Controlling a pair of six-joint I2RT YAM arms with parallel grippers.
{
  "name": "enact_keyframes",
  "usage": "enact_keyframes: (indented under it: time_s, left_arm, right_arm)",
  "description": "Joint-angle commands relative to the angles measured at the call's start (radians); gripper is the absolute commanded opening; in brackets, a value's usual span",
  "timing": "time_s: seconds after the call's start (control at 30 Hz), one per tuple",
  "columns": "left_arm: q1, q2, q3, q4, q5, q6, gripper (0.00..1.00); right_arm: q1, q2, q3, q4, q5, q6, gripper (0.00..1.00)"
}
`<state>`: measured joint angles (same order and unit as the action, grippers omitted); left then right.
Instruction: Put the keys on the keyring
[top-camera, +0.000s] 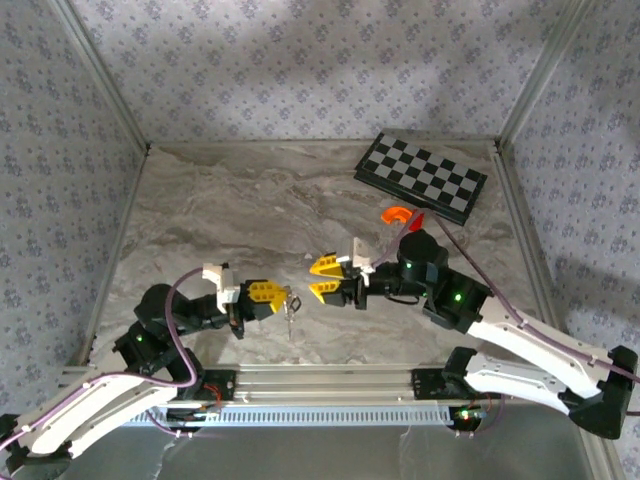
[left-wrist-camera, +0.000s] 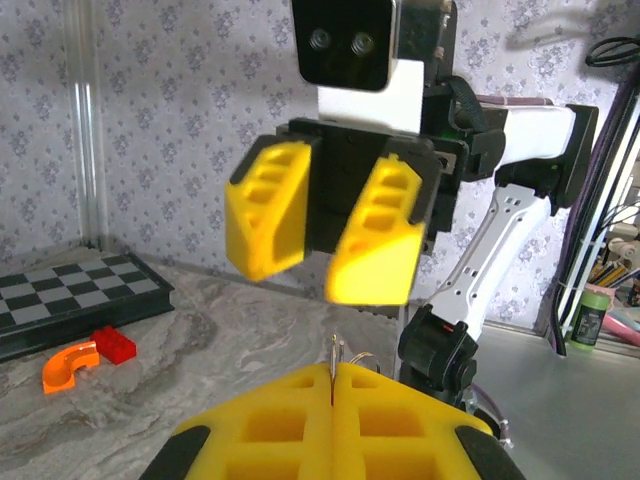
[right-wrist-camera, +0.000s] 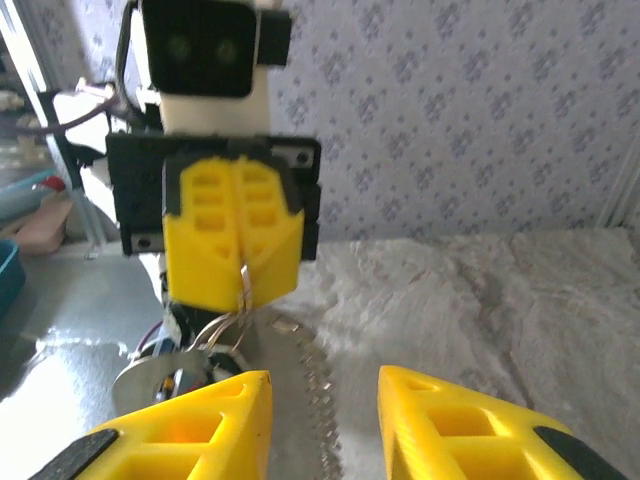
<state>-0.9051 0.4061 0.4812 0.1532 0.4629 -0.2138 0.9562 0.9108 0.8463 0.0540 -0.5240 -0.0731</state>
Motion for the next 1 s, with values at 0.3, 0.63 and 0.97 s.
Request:
enact_keyframes:
  time_s: [0.3,0.63,0.97]
  left_arm:
    - [-0.005,0.022,0.015,0.070,0.036,0.020,0.00]
    - [-0.007,0.019,0.014,0.064,0.029,0.021,0.00]
    - [-0.011,0.014,0.014,0.058,0.029,0.023,0.00]
  right_arm:
    - [-0.012,0.059,0.027,0.074,-0.142,0.065,0.35]
    - [-0.006,0.100,0.050,0.057,-0.197,0.076,0.35]
    - [0.009,0.121,0.054,0.060,-0.199,0.072,0.31]
